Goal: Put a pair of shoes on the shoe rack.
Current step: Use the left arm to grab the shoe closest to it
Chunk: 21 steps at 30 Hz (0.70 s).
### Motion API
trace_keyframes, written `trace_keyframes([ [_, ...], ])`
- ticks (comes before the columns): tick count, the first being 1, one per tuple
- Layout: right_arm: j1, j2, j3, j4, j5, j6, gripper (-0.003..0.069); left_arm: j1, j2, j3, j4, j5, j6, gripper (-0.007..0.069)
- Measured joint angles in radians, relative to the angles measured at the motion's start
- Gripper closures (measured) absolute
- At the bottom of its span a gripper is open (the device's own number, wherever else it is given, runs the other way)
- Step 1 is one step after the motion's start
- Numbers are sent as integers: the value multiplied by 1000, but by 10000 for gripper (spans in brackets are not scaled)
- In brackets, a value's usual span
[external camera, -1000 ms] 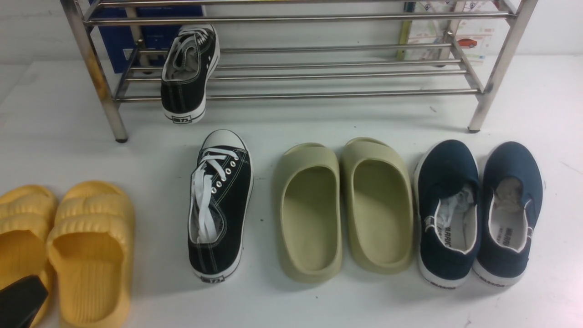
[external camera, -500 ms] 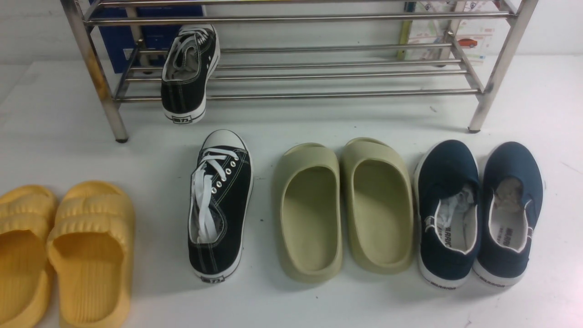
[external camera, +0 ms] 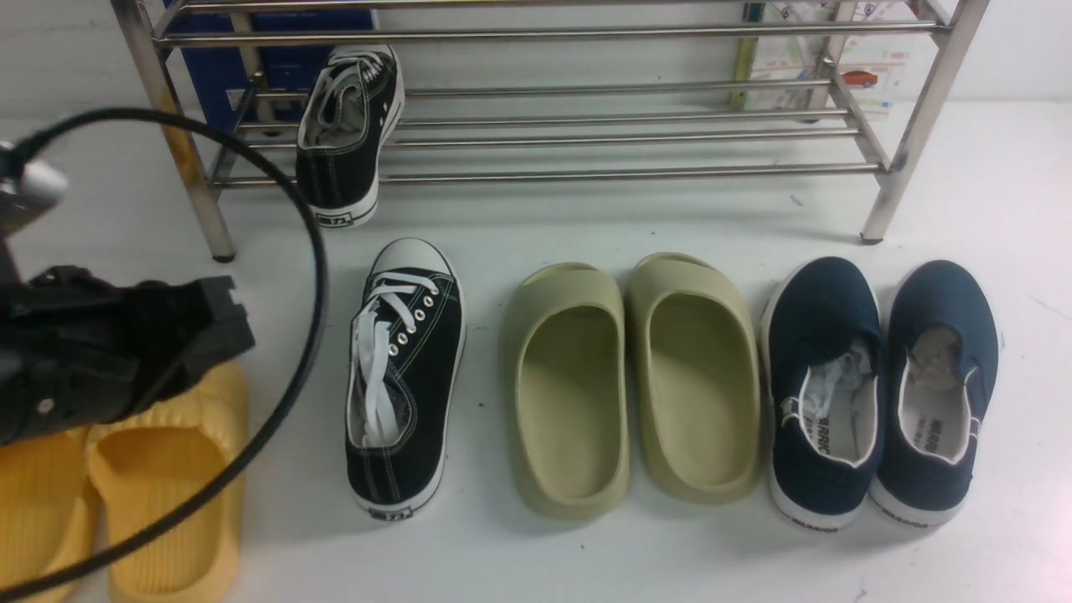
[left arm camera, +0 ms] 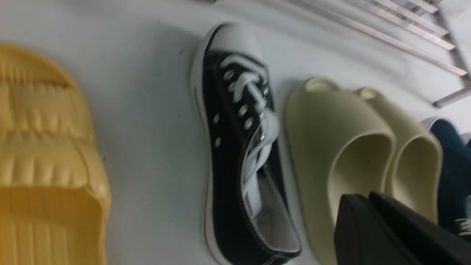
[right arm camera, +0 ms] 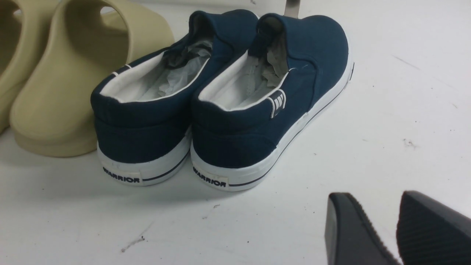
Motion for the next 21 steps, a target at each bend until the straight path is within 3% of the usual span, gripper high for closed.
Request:
trace_keyframes([
  [7, 0, 0, 0, 0, 0, 0, 420, -57, 279, -162, 79, 126, -35, 412],
  [9, 0, 0, 0, 0, 0, 0, 420, -122, 382, -227, 215, 152, -159, 321],
  [11, 0, 0, 0, 0, 0, 0, 420, -148, 417, -252, 291, 159, -223, 279],
  [15, 0, 0, 0, 0, 0, 0, 420, -193, 542, -324, 538, 195, -490, 148],
  [21, 0, 0, 0, 0, 0, 0, 420, -196, 610, -344, 593, 185, -530, 117],
])
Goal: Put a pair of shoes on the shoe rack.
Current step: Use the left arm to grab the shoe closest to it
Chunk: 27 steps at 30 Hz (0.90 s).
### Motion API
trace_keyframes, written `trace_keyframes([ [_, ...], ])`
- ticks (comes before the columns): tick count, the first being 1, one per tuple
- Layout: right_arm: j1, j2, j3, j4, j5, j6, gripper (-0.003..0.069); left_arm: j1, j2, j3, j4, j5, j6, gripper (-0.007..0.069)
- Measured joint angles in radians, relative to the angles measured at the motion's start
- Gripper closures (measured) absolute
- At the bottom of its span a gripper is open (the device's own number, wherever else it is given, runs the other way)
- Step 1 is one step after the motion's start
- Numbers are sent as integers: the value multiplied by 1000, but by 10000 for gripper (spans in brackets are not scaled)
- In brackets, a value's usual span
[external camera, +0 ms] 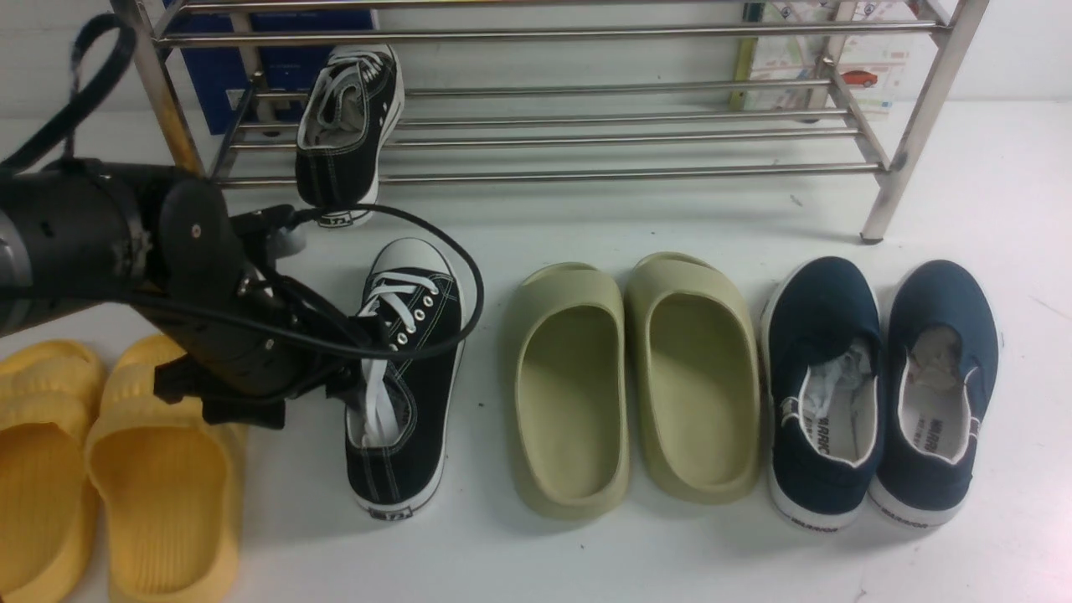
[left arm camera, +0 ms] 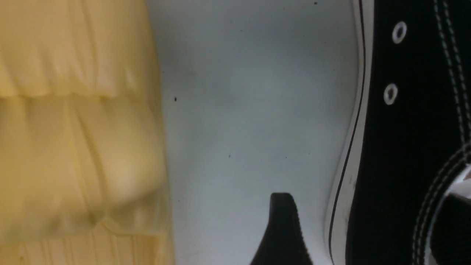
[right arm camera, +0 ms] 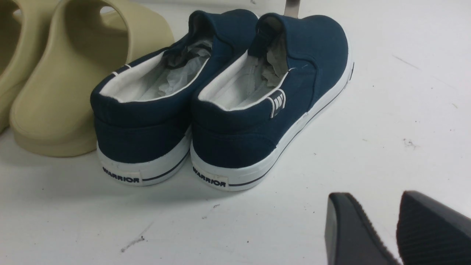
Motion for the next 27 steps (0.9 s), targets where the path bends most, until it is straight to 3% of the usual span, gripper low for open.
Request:
trace_keyframes([
  [6, 0, 0, 0, 0, 0, 0, 420, -2, 50, -2, -12, -20, 6, 137],
  [11, 0, 0, 0, 0, 0, 0, 420, -2, 70, -2, -43, -94, 32, 215],
  [14, 0, 0, 0, 0, 0, 0, 420, -2, 93, -3, -95, -133, 53, 358],
  [15, 0, 0, 0, 0, 0, 0, 420, -2, 95, -3, -95, -134, 53, 367],
  [18, 0, 0, 0, 0, 0, 0, 420, -2, 119, -5, -110, -144, 75, 540],
  [19, 0, 0, 0, 0, 0, 0, 420, -2, 119, -5, -110, -144, 75, 550],
  [20, 0, 0, 0, 0, 0, 0, 420, -2, 119, -5, -111, -141, 79, 614],
  [27, 0, 0, 0, 0, 0, 0, 420, -2, 64, -8, -143, -106, 140, 638],
])
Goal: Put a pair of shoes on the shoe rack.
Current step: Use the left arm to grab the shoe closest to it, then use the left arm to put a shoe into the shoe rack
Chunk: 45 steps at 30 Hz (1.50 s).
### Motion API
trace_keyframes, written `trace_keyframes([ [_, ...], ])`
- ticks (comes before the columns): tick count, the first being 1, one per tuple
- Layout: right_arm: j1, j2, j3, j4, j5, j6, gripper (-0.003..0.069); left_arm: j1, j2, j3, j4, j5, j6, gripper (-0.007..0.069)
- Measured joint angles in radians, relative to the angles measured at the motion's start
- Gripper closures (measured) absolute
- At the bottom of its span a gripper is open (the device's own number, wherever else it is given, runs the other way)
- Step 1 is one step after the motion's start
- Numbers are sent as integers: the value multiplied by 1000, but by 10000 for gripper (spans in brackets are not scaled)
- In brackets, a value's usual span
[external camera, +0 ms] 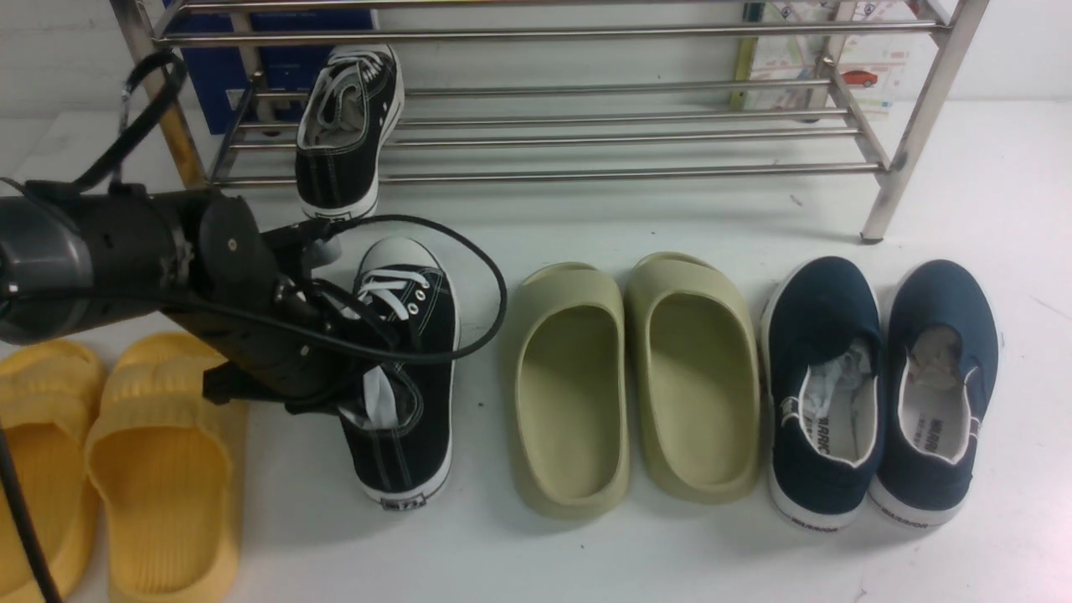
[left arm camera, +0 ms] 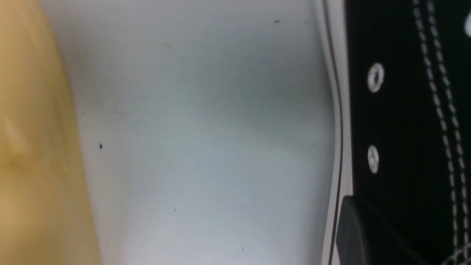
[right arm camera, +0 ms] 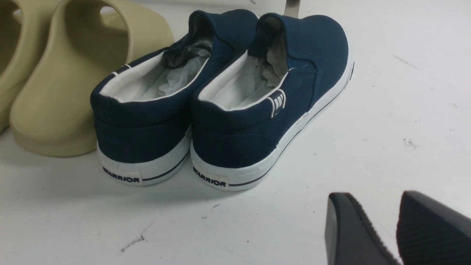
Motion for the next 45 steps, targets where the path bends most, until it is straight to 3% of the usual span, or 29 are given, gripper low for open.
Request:
trace_keyframes([
  [13, 0, 0, 0, 0, 0, 0, 420, -41, -76, -287, -20, 169, 60, 638],
  [26, 0, 0, 0, 0, 0, 0, 420, -41, 160, -513, -15, 191, 49, 638],
  [36, 0, 0, 0, 0, 0, 0, 420, -41, 299, -700, 144, 191, -73, 638],
  [45, 0, 0, 0, 0, 0, 0, 420, -41, 402, -850, 184, 201, -83, 638],
])
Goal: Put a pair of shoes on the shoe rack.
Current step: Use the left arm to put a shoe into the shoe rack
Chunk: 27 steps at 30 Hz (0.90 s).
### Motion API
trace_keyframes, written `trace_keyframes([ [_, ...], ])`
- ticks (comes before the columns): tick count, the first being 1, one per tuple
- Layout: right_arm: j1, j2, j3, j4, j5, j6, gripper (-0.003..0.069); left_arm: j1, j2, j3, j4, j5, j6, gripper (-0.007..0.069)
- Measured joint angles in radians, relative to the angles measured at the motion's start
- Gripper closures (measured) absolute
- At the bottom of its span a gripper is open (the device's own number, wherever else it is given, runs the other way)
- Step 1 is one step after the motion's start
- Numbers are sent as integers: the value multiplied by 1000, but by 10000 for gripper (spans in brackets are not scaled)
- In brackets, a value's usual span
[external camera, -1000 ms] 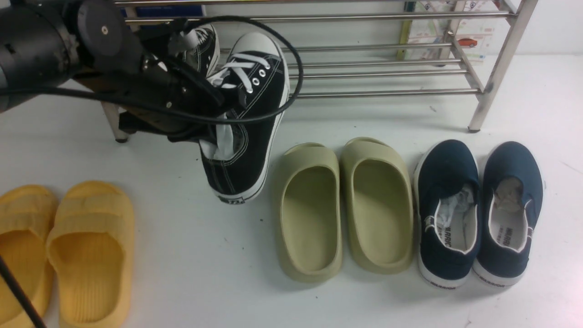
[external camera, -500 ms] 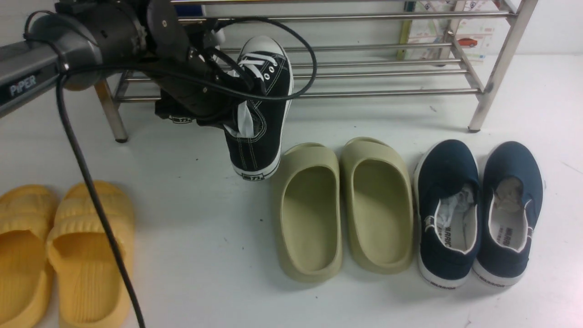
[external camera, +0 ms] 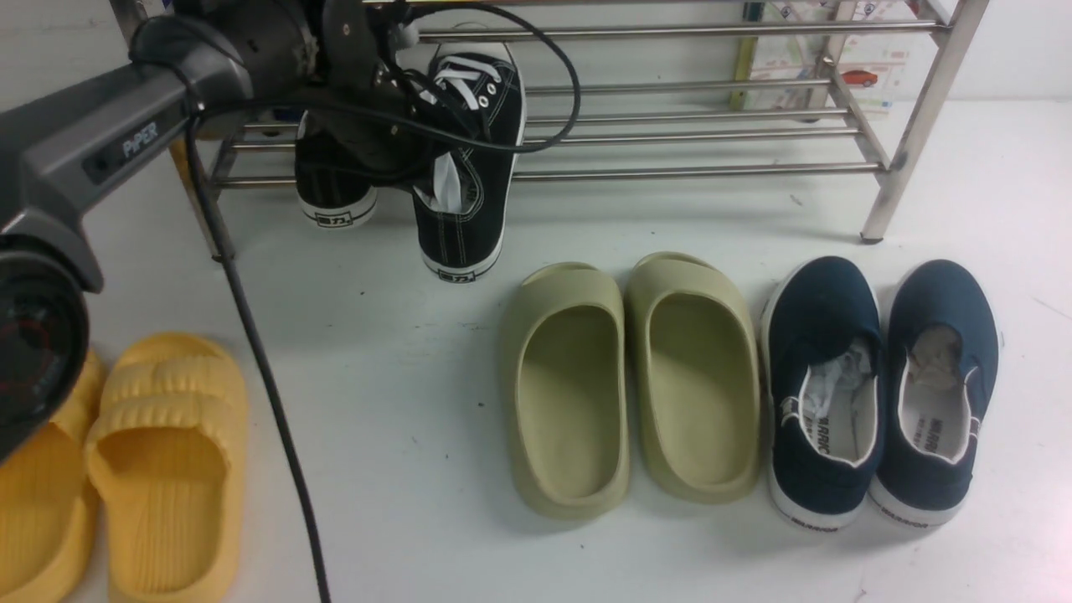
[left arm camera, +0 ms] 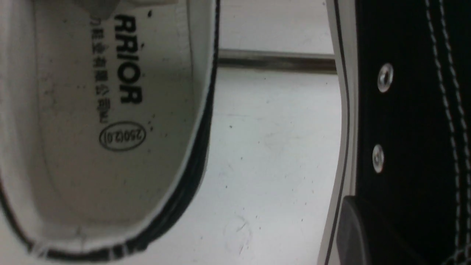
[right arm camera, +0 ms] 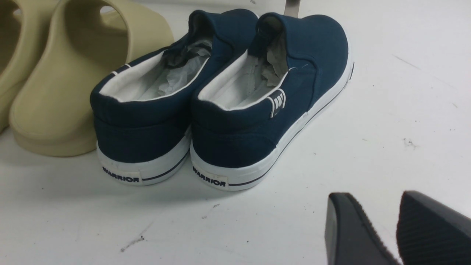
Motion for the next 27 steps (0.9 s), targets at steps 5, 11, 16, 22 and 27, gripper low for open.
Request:
trace_keyframes([
  [5, 0, 0, 0, 0, 0, 0, 420, 0, 73, -106, 51, 33, -46, 638],
  [11, 0, 0, 0, -4, 0, 0, 420, 1, 98, -147, 130, 44, -119, 638],
  [16, 0, 0, 0, -4, 0, 0, 420, 1, 99, -148, 191, 17, -146, 638],
  [22, 0, 0, 0, -4, 0, 0, 420, 1, 110, -154, 215, -20, -172, 634],
  [27, 0, 0, 0, -4, 0, 0, 420, 1, 133, -154, 227, -37, -217, 585],
])
